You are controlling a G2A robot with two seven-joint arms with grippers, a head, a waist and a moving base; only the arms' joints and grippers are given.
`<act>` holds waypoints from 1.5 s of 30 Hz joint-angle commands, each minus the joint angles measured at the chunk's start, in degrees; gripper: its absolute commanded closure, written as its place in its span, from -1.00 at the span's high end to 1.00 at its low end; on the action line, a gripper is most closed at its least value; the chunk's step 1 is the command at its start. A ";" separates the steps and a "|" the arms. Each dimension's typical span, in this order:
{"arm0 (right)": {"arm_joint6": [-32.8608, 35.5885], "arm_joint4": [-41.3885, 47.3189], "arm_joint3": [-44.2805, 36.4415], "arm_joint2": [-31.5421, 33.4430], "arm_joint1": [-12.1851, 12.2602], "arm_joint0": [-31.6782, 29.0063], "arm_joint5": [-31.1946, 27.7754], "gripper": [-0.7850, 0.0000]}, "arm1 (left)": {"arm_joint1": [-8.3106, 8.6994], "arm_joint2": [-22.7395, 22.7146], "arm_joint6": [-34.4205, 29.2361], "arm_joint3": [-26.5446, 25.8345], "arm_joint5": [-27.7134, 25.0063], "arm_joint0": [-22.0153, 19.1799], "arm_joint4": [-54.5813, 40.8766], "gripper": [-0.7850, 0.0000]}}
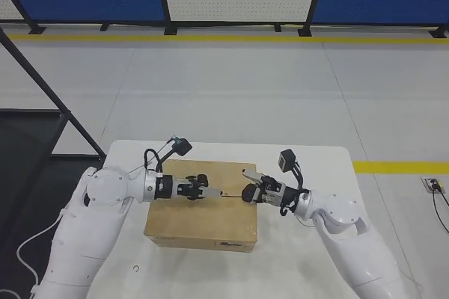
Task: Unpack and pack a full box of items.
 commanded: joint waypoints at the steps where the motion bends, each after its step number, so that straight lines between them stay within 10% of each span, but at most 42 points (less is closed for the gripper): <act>1: -0.04 0.02 -0.03 -0.02 0.01 -0.03 -0.03 1.00 | 0.09 0.38 0.29 -0.60 0.23 0.21 0.03 1.00; 21: 1.27 1.04 -0.47 -0.07 0.20 -0.46 0.07 1.00 | 0.37 3.72 4.94 -0.95 0.68 -0.01 -1.36 1.00; 37: -1.31 3.26 -1.00 -0.31 -0.08 0.93 3.14 1.00 | 3.43 -10.15 17.27 -11.94 5.89 15.19 -7.04 1.00; 45: -1.65 3.08 -1.12 -0.95 -0.19 1.49 4.19 1.00 | 5.03 -16.72 10.53 -13.22 15.27 19.12 -14.11 1.00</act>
